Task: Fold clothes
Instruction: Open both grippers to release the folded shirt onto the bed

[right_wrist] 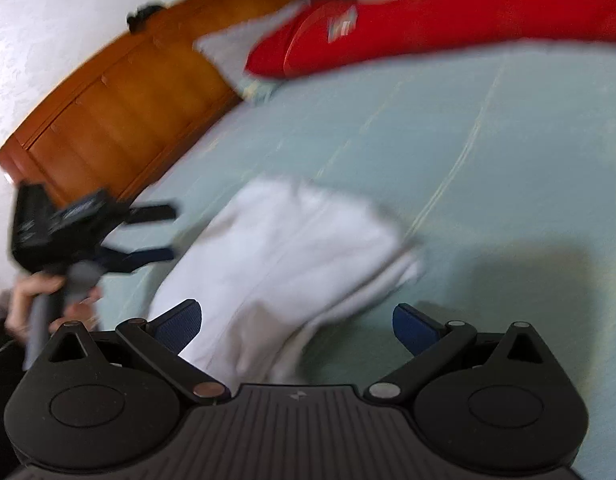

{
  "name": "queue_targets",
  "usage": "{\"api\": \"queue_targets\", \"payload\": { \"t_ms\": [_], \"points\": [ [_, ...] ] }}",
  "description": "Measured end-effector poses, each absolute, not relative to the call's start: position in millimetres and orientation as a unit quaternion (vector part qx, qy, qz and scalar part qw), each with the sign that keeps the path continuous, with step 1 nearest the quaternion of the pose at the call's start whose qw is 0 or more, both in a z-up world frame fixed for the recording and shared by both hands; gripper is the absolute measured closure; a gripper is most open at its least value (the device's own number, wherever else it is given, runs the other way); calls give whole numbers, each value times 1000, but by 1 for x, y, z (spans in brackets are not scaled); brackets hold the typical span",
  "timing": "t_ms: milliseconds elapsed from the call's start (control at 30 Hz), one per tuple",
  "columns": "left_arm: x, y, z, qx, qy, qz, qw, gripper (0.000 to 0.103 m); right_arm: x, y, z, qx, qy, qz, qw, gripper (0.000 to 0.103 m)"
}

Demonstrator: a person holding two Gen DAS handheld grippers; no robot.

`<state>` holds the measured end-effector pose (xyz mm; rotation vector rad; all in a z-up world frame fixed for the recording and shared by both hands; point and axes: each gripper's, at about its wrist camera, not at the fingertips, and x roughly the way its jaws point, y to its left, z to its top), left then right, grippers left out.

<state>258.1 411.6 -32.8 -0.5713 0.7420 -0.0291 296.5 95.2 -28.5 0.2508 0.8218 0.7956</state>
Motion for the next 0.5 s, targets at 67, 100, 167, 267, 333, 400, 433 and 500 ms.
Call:
{"api": "queue_targets", "payload": {
  "t_ms": [67,100,167,267,333,400,433,500],
  "points": [
    [256,401,-25,-266,351,-46,897,1,289,95,-14,101,347,395,845,0],
    [257,395,-24,-265,352,-60,896,1,285,102,-8,87,334,418,841,0],
    [259,386,-26,-264,359,-82,892,1,275,119,1,59,311,468,825,0],
    [257,386,-42,-266,378,-86,882,1,255,144,-3,16,298,550,780,0],
    [258,392,-58,-278,393,-76,873,1,246,152,-18,-22,307,565,766,0],
    [258,399,-70,-301,392,-76,866,1,244,152,-40,-64,327,553,763,0],
    [256,402,-69,-308,387,-75,866,1,244,151,-49,-82,335,545,764,1],
    [247,403,-60,-307,378,-72,871,1,240,147,-45,-101,327,544,766,1]
  ]
}}
